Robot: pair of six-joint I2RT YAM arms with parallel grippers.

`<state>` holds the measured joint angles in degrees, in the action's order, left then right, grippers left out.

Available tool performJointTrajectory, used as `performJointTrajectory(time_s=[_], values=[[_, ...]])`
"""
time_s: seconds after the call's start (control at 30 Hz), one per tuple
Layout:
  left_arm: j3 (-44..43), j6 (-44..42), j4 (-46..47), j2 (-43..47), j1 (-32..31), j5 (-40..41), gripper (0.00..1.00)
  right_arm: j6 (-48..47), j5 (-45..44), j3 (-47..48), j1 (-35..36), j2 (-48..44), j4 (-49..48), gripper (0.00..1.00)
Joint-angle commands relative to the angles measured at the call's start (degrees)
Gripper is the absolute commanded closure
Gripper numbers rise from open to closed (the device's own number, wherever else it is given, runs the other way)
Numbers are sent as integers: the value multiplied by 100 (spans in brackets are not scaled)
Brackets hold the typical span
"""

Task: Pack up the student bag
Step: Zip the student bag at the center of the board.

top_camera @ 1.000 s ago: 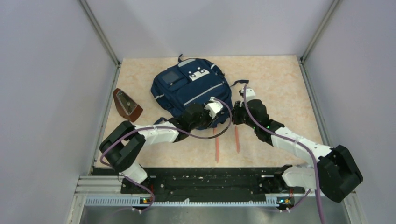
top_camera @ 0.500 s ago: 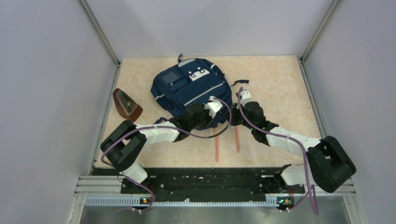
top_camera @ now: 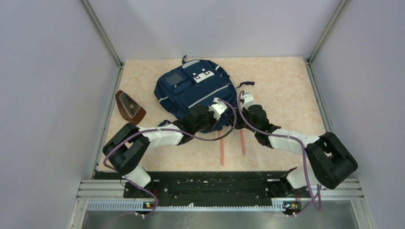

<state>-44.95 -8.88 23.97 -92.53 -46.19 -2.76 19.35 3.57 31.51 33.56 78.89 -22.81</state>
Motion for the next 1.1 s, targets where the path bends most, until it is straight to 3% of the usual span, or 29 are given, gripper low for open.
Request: performJointTrajectory(time_s=[0.0,0.2,0.23,0.3,0.33,0.5,0.7,0.9,1.07], values=[[-145,99,188,167,-8,-183,100,-154,178,48,-53,97,-513,76],[-157,117,172,181,-5,-168,100,-166,205,167,-52,313,-554,75],[-153,130,174,197,-10,-148,100,-162,190,197,-53,359,-534,79],[-133,140,135,236,-9,-32,100,-102,0,297,-51,412,-351,98],[-124,172,115,282,-5,79,100,-89,-110,343,-56,405,-249,100],[45,322,-32,653,-7,844,100,93,-897,447,-59,68,296,100],[-21,577,-954,1352,4,1496,100,73,-1640,891,-135,-56,1163,100],[120,851,-1940,2034,5,2051,100,253,-1492,1002,-478,65,1343,100],[506,862,-2212,2694,23,2405,100,295,-1343,1111,-571,182,1493,100]])
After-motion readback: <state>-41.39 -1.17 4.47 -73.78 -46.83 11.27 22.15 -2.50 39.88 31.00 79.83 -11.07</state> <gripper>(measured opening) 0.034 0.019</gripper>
